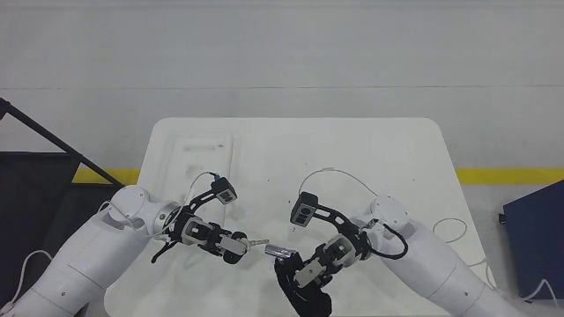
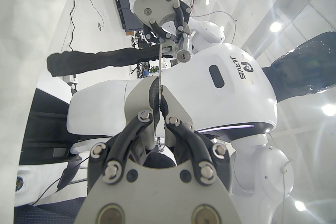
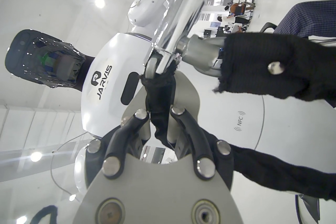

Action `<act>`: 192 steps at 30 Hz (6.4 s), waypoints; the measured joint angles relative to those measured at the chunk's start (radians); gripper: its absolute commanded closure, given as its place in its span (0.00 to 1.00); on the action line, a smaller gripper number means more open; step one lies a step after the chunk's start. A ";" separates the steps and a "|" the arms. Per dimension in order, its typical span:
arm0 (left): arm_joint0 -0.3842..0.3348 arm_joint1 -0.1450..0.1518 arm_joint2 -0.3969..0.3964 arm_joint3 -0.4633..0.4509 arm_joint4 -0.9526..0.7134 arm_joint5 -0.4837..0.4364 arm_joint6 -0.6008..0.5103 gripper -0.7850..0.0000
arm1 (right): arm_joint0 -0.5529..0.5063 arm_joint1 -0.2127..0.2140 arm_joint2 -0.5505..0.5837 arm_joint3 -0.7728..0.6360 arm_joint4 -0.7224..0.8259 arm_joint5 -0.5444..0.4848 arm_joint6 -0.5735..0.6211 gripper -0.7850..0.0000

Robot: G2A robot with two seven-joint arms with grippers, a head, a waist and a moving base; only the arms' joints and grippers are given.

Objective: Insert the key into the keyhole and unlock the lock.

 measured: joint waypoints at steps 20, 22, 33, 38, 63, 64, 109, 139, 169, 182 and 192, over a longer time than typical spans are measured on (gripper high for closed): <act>0.000 0.000 0.000 0.000 0.000 0.000 0.000 1.00 | 0.128 0.054 -0.248 -0.107 0.265 -0.135 0.000 1.00; 0.000 0.000 0.000 0.000 0.000 0.000 0.000 1.00 | 0.143 0.056 -0.273 -0.120 0.271 -0.138 0.000 1.00; 0.000 0.000 0.000 0.000 0.000 0.000 0.000 1.00 | 0.185 0.048 -0.323 -0.089 0.307 -0.145 0.000 1.00; 0.000 0.000 0.000 0.000 0.000 0.000 0.000 1.00 | 0.185 0.048 -0.323 -0.089 0.307 -0.145 0.000 1.00; 0.000 0.000 0.000 0.000 0.000 0.000 0.000 1.00 | 0.371 0.021 -0.369 0.062 -0.012 -0.018 0.000 1.00; 0.000 0.000 0.000 0.000 0.000 0.000 0.000 1.00 | 0.404 0.021 -0.393 0.073 -0.052 -0.004 0.000 1.00; 0.000 0.000 0.000 0.000 0.000 0.000 0.000 1.00 | 0.247 0.061 -0.166 0.016 0.030 -0.177 0.000 1.00; 0.093 0.009 -0.088 -0.052 0.027 -0.009 0.048 1.00 | 0.199 0.026 -0.140 0.065 0.012 -0.177 0.000 1.00; 0.141 -0.012 -0.170 -0.100 0.036 0.014 0.005 1.00 | 0.199 0.026 -0.140 0.065 0.012 -0.177 0.000 1.00; 0.136 -0.027 -0.173 -0.098 0.043 0.020 0.000 1.00 | 0.199 0.026 -0.140 0.065 0.012 -0.177 0.000 1.00; 0.142 -0.029 -0.183 -0.105 0.044 0.018 0.000 1.00 | 0.199 0.026 -0.140 0.065 0.012 -0.177 0.000 1.00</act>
